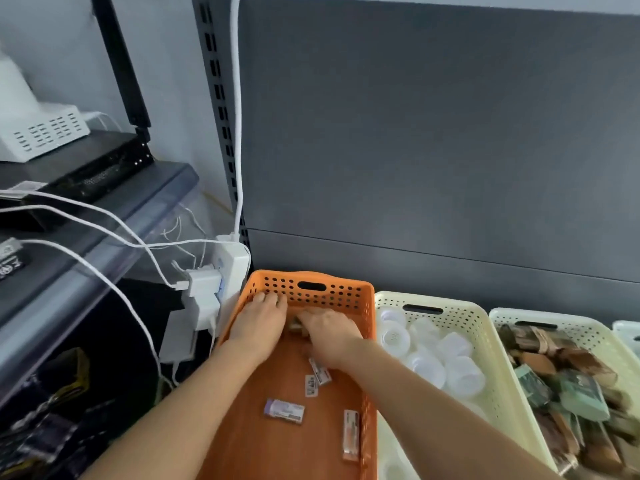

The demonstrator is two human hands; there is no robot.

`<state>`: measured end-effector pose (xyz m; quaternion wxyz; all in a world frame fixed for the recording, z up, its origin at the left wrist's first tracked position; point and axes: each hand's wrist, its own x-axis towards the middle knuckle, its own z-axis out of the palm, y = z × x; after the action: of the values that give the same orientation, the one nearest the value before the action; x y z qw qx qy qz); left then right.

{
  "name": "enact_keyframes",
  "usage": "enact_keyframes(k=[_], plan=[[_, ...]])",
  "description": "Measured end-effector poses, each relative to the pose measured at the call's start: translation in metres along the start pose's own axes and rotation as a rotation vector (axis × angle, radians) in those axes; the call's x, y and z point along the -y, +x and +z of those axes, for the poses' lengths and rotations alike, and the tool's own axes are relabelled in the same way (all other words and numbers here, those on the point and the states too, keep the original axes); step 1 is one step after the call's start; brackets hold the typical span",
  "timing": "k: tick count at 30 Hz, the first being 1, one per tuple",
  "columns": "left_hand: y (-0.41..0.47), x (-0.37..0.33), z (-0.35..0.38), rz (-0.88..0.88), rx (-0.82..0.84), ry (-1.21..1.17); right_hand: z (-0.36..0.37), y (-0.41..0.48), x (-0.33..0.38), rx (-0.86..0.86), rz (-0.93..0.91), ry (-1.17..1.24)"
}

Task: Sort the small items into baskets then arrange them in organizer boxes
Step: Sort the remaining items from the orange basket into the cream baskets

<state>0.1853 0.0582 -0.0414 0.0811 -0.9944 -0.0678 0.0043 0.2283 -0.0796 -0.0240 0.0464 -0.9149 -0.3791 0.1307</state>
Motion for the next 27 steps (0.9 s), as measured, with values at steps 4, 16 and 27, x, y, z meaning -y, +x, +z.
enact_keyframes(k=[4,16,27], plan=[[0.005,0.002,0.001,0.027,0.004,0.056,0.003,0.006,0.003,-0.041,0.038,-0.065],[-0.005,-0.008,-0.01,-0.066,0.103,-0.454,-0.001,-0.014,-0.007,-0.143,0.157,0.288],[-0.014,-0.096,-0.093,0.067,-0.257,-0.598,-0.047,-0.091,-0.059,-0.634,0.351,0.826]])
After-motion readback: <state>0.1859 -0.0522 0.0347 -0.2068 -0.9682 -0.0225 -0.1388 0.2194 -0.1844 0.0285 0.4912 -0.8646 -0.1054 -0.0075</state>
